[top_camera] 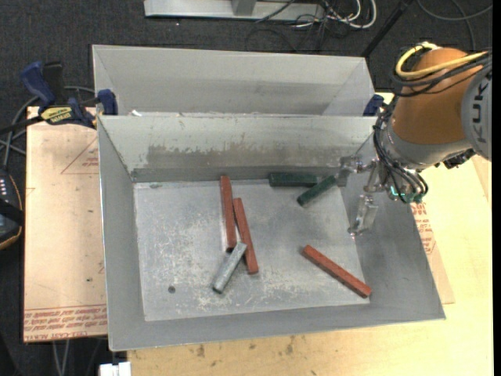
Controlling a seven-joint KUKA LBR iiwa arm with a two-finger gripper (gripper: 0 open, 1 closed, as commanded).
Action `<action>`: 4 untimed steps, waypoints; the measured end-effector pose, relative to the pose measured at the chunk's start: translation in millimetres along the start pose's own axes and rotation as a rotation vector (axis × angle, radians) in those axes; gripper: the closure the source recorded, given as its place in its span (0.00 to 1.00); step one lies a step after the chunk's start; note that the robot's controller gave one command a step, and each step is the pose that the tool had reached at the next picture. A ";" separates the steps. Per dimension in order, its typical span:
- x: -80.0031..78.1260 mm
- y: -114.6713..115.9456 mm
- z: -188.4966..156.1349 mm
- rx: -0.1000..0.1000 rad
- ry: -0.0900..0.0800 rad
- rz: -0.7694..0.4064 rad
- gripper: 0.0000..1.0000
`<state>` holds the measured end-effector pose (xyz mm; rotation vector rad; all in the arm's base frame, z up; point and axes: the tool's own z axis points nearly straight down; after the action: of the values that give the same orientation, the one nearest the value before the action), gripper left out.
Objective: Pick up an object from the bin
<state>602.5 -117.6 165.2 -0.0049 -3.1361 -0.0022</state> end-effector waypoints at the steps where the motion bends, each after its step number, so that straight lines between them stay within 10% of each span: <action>1: 43.1 31.1 90.4 -0.002 0.002 -0.093 0.00; 2: 92.5 26.9 93.1 -0.001 -0.001 -0.008 0.00; 3: 90.2 28.2 92.2 -0.001 -0.006 -0.011 1.00; 4: 90.5 27.3 92.4 0.000 -0.006 -0.011 0.00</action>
Offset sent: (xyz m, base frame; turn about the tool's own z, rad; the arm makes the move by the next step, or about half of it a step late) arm -0.0411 0.0293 -0.0858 -0.0932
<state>511.6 -89.8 73.3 0.0119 -3.1419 -0.0017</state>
